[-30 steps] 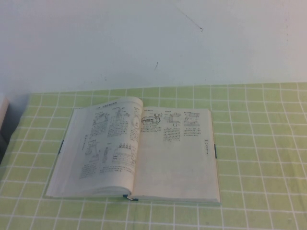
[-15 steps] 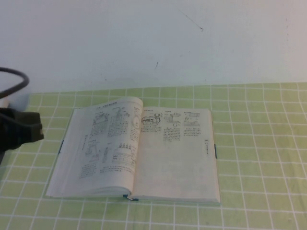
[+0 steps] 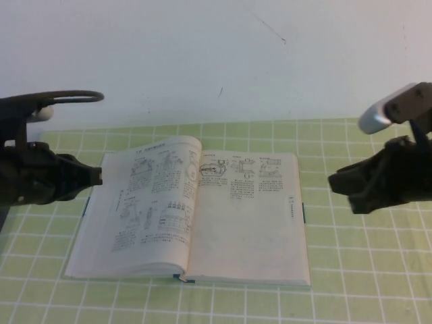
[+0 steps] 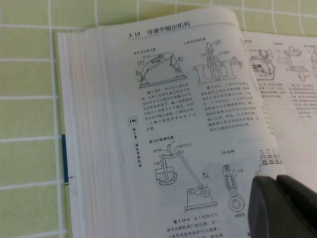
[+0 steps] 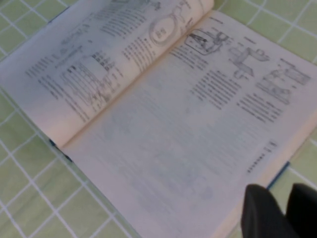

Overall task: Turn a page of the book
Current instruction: Open the closed book

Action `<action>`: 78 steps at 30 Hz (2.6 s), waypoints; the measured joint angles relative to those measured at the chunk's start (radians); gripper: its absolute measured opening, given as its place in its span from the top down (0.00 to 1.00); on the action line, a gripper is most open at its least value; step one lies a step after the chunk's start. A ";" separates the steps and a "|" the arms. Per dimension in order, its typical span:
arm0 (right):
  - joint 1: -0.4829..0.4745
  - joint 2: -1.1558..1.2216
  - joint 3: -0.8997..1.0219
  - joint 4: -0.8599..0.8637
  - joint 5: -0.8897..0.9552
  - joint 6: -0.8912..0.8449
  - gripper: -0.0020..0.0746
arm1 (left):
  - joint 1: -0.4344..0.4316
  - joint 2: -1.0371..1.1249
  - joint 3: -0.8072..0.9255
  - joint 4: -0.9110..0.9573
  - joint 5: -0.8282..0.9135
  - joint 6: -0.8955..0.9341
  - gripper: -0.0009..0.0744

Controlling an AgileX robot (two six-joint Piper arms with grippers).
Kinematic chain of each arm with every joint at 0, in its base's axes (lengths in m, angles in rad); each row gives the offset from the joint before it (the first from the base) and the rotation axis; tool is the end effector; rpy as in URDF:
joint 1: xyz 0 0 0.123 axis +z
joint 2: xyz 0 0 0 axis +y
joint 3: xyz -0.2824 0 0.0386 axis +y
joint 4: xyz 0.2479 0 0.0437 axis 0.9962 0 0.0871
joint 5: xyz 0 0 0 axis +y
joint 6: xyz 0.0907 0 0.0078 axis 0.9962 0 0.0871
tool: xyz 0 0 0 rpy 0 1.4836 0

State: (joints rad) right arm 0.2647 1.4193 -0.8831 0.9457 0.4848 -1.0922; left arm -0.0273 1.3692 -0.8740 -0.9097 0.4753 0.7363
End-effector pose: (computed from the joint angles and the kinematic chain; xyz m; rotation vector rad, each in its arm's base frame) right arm 0.2735 0.1099 0.2616 -0.7239 2.1805 0.4785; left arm 0.2832 -0.0407 0.2724 0.0931 2.2733 -0.4966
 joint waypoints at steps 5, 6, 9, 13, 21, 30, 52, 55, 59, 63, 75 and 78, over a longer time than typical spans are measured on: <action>0.083 0.150 -0.058 0.076 -0.054 0.029 0.64 | -0.034 0.094 -0.001 -0.070 -0.067 0.076 0.99; 0.089 0.182 -0.070 0.092 -0.054 0.031 0.61 | -0.050 0.111 -0.001 -0.075 -0.094 0.089 0.99; 0.097 0.263 -0.096 0.130 -0.056 0.036 0.53 | -0.117 0.177 -0.002 -0.081 -0.176 0.135 0.99; 0.098 0.342 -0.134 0.147 -0.062 0.096 0.50 | -0.190 0.256 -0.003 -0.097 -0.284 0.157 0.99; 0.098 0.486 -0.218 0.152 -0.060 0.204 0.49 | -0.218 0.394 -0.008 -0.114 -0.360 0.164 0.99; 0.063 0.522 -0.234 0.057 -0.044 0.306 0.48 | -0.218 0.410 -0.010 -0.115 -0.366 0.162 0.99; 0.037 0.591 -0.296 0.011 0.074 0.325 0.48 | -0.218 0.410 -0.010 -0.116 -0.371 0.163 0.99; 0.039 0.591 -0.320 0.010 0.093 0.325 0.48 | -0.218 0.410 -0.010 -0.116 -0.371 0.163 0.99; 0.039 0.591 -0.328 0.010 0.100 0.327 0.48 | -0.218 0.410 -0.010 -0.116 -0.371 0.163 0.99; 0.039 0.591 -0.328 0.010 0.106 0.327 0.48 | -0.218 0.410 -0.010 -0.118 -0.371 0.165 0.99; 0.039 0.591 -0.328 0.096 0.148 0.274 0.48 | -0.218 0.410 -0.010 -0.139 -0.371 0.165 0.99; 0.039 0.591 -0.328 0.127 0.152 0.248 0.48 | -0.218 0.410 -0.010 -0.141 -0.371 0.165 0.99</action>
State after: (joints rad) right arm 0.3033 2.0101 -1.2114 1.0722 0.6367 -0.8443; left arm -0.2455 1.7792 -0.8840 -1.0509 0.1039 0.9016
